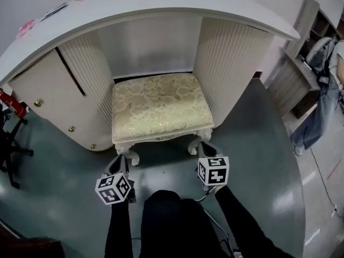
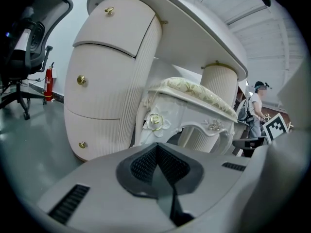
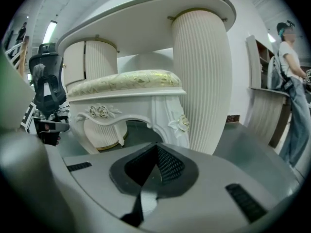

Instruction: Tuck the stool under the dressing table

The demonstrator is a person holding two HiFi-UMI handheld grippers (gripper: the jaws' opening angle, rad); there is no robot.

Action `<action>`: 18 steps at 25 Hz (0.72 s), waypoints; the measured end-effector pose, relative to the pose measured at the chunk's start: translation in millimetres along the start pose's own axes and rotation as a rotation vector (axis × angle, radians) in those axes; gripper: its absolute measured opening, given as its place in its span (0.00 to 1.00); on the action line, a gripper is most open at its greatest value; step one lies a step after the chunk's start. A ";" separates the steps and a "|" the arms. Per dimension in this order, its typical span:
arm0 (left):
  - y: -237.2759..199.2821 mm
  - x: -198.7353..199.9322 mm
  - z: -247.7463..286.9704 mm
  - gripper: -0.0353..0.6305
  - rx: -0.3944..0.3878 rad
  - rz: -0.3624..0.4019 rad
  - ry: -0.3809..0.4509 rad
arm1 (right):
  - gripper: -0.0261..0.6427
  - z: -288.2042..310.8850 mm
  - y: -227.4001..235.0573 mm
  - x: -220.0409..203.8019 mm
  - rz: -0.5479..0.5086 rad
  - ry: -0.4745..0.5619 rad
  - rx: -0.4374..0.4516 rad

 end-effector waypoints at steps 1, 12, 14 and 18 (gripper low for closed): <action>3.0 2.1 -2.7 0.06 -0.004 -0.001 -0.001 | 0.04 -5.2 -4.4 0.9 -0.008 0.001 0.010; 42.3 -0.1 -31.4 0.06 -0.057 0.135 -0.029 | 0.04 -49.5 -27.6 -2.8 -0.066 0.021 0.059; 44.1 -1.6 -35.9 0.06 -0.063 0.131 -0.030 | 0.04 -54.3 -27.9 -4.3 -0.055 0.029 0.081; 47.1 -0.6 -42.1 0.06 -0.073 0.141 -0.025 | 0.04 -60.8 -30.0 -8.9 -0.079 0.027 0.086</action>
Point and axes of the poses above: the fingertips, and each gripper's own axes: z forward along the fingers, y to its right, x out of its top, the point moved 3 cm from there along -z, backward along the fingers, and after that the axes turned 9 degrees about -y, right-handed, at the moved point
